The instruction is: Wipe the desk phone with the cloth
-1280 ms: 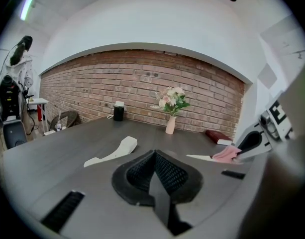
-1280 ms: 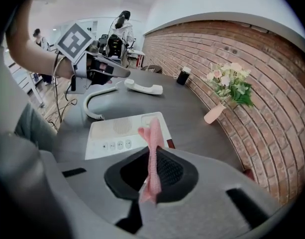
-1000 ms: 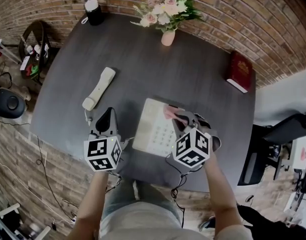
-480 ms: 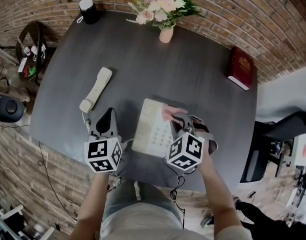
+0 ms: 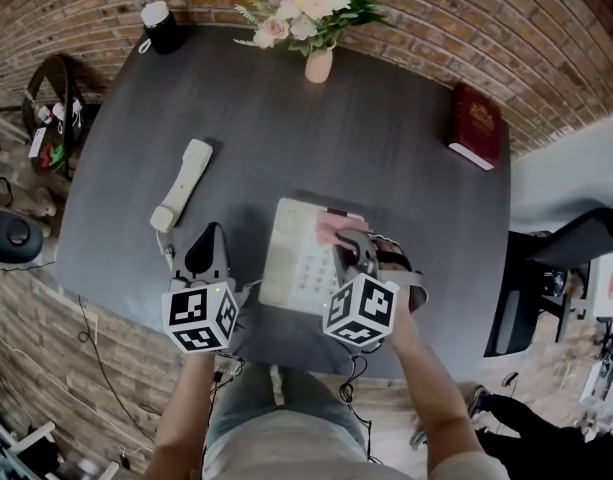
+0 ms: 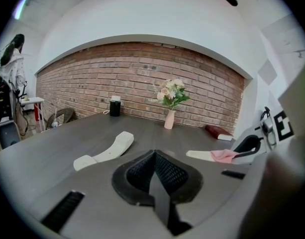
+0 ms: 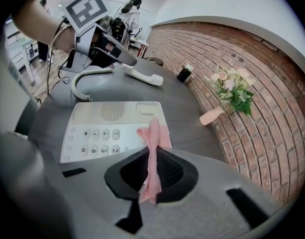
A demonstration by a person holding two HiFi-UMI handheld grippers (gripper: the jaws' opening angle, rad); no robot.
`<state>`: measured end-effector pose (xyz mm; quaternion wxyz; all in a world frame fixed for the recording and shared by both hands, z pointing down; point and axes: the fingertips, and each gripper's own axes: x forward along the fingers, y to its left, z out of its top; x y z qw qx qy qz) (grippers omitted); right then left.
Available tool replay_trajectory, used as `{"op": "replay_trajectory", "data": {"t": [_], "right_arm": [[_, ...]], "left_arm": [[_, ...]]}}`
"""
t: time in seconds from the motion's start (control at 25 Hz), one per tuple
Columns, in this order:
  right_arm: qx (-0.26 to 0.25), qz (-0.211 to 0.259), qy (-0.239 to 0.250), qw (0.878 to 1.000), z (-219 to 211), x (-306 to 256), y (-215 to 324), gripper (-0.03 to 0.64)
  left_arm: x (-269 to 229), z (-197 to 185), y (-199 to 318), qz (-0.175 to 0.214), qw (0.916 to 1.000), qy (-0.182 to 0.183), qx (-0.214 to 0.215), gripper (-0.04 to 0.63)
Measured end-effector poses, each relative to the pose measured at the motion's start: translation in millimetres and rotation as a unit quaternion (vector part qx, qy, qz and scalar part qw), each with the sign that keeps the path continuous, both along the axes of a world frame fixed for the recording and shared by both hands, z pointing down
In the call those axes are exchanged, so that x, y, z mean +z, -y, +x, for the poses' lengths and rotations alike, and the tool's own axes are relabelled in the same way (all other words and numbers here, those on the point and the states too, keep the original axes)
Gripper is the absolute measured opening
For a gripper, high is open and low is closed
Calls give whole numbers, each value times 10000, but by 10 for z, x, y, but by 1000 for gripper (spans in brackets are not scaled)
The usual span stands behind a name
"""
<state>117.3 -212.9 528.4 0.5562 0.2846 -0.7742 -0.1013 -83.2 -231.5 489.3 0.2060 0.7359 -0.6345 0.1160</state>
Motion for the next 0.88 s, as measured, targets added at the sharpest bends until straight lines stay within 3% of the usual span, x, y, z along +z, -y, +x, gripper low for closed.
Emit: {"op": "replay_trajectory", "data": {"t": [0.88], "right_arm": [[51, -237, 178, 9995, -43, 52, -201, 20]], "left_arm": [[75, 29, -110, -78, 9999, -37, 84, 3]]}}
